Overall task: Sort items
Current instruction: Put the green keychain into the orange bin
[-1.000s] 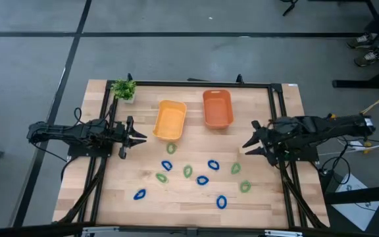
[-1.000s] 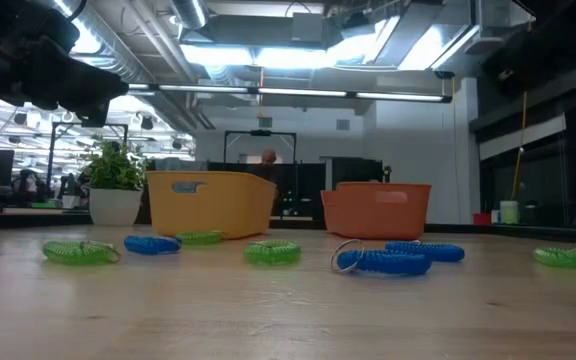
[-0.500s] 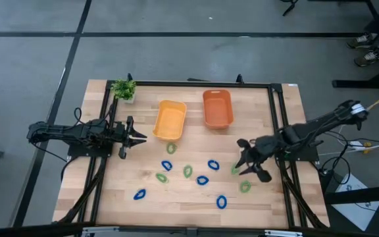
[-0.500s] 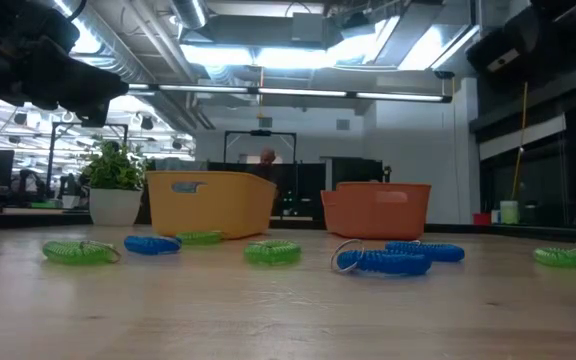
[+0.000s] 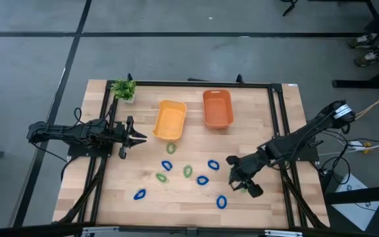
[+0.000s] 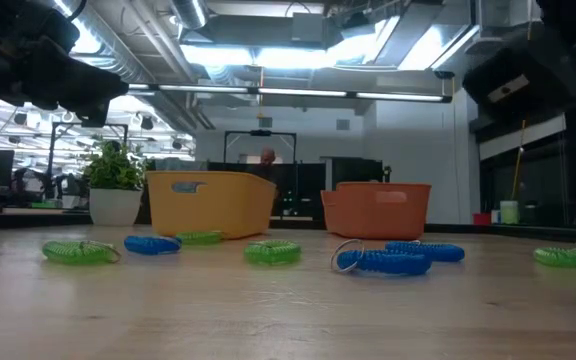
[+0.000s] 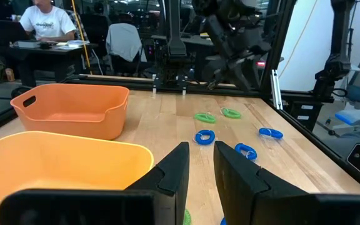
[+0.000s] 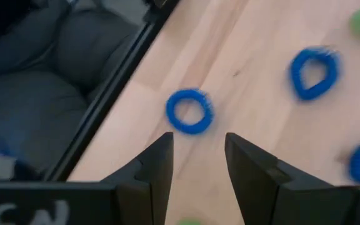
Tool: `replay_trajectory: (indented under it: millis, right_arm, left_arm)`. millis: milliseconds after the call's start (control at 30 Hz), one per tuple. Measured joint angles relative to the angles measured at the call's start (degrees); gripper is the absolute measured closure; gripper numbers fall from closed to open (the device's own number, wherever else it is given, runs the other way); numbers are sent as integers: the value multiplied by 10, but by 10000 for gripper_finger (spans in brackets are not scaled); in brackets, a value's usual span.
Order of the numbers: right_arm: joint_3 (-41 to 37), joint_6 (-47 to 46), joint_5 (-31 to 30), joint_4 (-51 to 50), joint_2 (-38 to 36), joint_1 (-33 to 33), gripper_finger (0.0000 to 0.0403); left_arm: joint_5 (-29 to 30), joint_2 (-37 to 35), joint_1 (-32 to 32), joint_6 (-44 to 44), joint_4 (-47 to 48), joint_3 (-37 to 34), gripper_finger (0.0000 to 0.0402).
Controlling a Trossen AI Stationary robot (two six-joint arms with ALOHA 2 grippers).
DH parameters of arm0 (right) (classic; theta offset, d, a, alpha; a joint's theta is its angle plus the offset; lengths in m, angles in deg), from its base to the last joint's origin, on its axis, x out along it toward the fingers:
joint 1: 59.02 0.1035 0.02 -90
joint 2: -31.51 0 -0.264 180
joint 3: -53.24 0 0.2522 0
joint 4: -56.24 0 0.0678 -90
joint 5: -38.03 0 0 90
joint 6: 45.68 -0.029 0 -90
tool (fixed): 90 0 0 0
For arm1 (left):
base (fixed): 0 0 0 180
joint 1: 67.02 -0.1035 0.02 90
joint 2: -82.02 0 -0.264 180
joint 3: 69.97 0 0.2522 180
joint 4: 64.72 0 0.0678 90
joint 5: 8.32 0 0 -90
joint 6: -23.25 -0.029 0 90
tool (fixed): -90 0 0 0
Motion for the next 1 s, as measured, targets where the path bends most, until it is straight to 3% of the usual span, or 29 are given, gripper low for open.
replay_trajectory:
  millis: [100,333,600,1000]
  right_arm:
    - [37,0,30,-53,24,-6,258]
    - [110,5,32,-194,89,-25,258]
    - [113,-7,-43,-252,170,-65,258]
    - [113,-9,-43,-268,189,-87,258]
  left_arm:
    - [0,0,0,0,0,0,332]
    - [0,0,0,0,0,0,332]
    - [0,0,0,0,0,0,331]
    - [0,0,0,0,0,0,331]
